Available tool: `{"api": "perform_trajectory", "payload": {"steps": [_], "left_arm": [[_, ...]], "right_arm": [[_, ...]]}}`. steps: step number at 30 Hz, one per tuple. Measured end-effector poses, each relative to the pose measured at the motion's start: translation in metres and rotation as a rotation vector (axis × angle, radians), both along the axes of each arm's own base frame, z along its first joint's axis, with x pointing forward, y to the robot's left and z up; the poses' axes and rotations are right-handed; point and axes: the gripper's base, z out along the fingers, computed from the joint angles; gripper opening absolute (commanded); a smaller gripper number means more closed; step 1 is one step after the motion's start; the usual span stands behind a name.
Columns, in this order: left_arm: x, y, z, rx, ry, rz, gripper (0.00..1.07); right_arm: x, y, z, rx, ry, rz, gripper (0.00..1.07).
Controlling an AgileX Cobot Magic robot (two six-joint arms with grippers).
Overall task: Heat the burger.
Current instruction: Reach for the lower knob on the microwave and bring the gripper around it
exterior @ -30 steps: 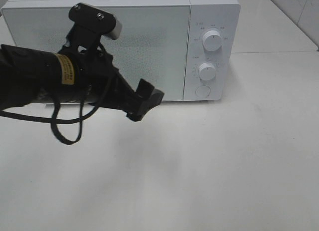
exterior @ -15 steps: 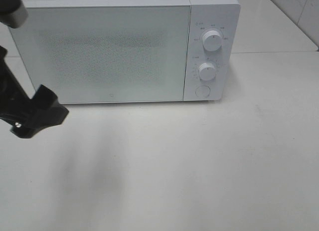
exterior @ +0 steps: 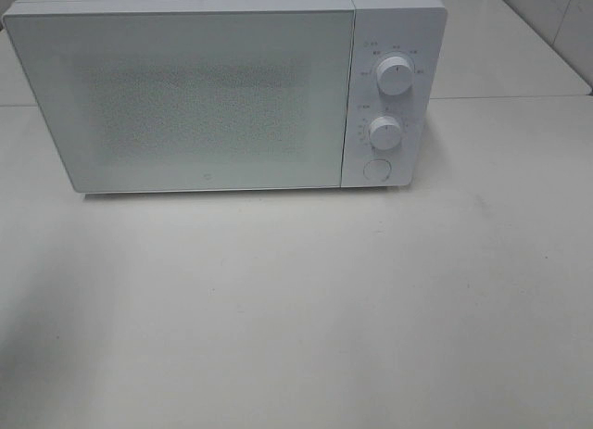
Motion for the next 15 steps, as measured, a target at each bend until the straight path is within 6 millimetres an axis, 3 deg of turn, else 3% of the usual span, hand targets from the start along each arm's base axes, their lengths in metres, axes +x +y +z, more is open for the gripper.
{"api": "perform_trajectory", "payload": {"steps": [1, 4, 6, 15], "left_arm": [[-0.012, 0.004, -0.011, -0.022, 0.017, 0.008, 1.0], [-0.018, 0.006, -0.014, -0.034, 0.019, 0.009, 1.0], [-0.043, 0.01, -0.028, -0.096, -0.01, 0.009, 1.0], [-0.077, 0.015, -0.017, -0.204, -0.182, -0.004, 1.0]], "right_arm": [[0.0, 0.0, 0.0, 0.0, 0.0, 0.0, 0.76], [0.0, 0.0, 0.0, 0.0, 0.0, 0.0, 0.76], [0.0, 0.0, 0.0, 0.0, 0.0, 0.0, 0.76], [0.0, 0.0, 0.0, 0.0, 0.0, 0.0, 0.76]]}}
